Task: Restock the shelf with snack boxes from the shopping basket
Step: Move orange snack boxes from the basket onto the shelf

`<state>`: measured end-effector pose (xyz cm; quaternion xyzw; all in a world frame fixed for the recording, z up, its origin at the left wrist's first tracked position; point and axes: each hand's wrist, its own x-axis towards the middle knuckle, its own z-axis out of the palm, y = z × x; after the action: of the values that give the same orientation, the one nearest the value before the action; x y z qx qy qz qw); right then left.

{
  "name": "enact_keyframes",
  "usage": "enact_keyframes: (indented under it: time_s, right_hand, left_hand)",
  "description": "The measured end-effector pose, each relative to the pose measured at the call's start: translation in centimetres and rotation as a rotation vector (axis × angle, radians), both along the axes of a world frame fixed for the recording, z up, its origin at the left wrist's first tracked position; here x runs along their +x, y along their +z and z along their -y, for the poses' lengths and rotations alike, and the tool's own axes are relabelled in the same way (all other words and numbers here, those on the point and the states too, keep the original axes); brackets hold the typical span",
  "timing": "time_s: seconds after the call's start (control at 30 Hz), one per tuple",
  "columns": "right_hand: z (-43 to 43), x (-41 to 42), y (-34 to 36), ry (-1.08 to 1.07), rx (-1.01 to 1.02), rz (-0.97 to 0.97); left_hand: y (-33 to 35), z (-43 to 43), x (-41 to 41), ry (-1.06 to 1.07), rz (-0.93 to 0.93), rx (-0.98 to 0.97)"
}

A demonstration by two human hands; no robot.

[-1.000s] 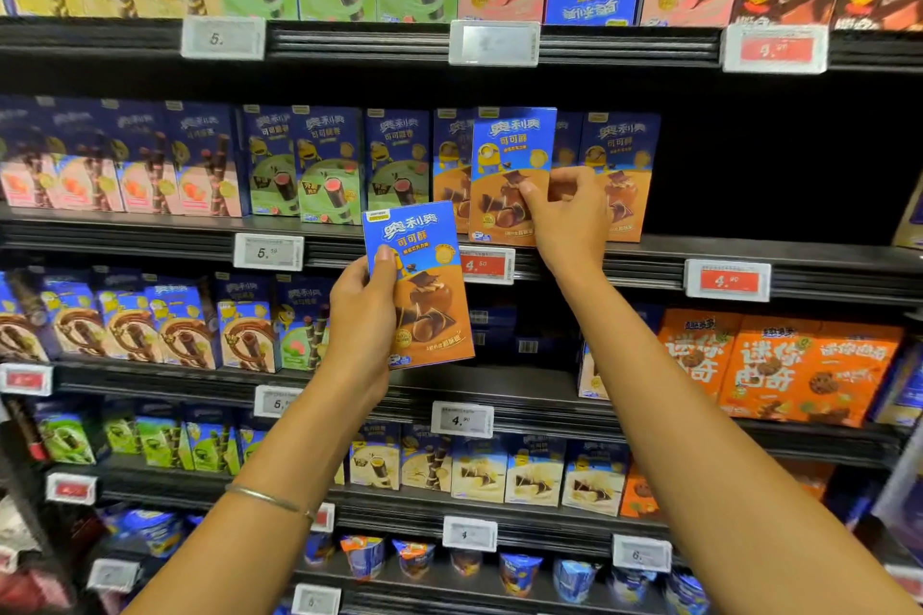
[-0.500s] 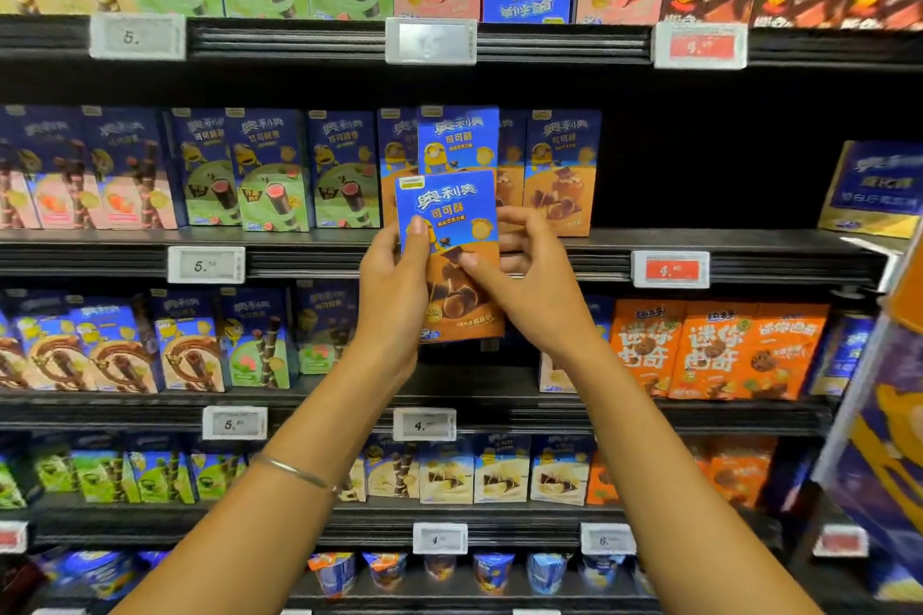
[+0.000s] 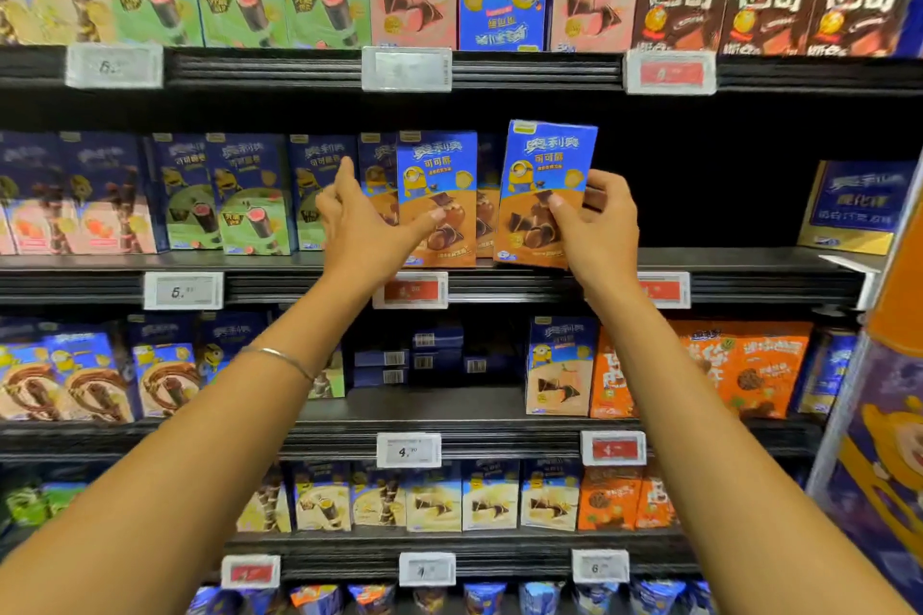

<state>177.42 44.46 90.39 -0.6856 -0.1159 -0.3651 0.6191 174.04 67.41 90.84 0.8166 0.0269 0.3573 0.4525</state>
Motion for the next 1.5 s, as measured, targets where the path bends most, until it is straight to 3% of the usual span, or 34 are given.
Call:
enact_keyframes:
  time_s: [0.23, 0.73, 1.23, 1.5]
  right_hand:
    - [-0.8, 2.1, -1.4, -0.194, -0.213, 0.0]
    - [0.0, 3.8, -0.5, 0.059, -0.208, -0.186]
    - [-0.3, 3.4, -0.9, 0.032, -0.213, -0.178]
    - [0.2, 2.8, 0.1, 0.186, -0.085, -0.265]
  left_hand:
    - [-0.6, 0.0, 1.7, 0.016, -0.096, 0.01]
    - [-0.7, 0.1, 3.2, 0.001, -0.109, -0.045]
    - [-0.7, 0.6, 3.0, 0.058, -0.106, -0.019]
    - [-0.1, 0.4, 2.2, -0.036, -0.094, -0.15]
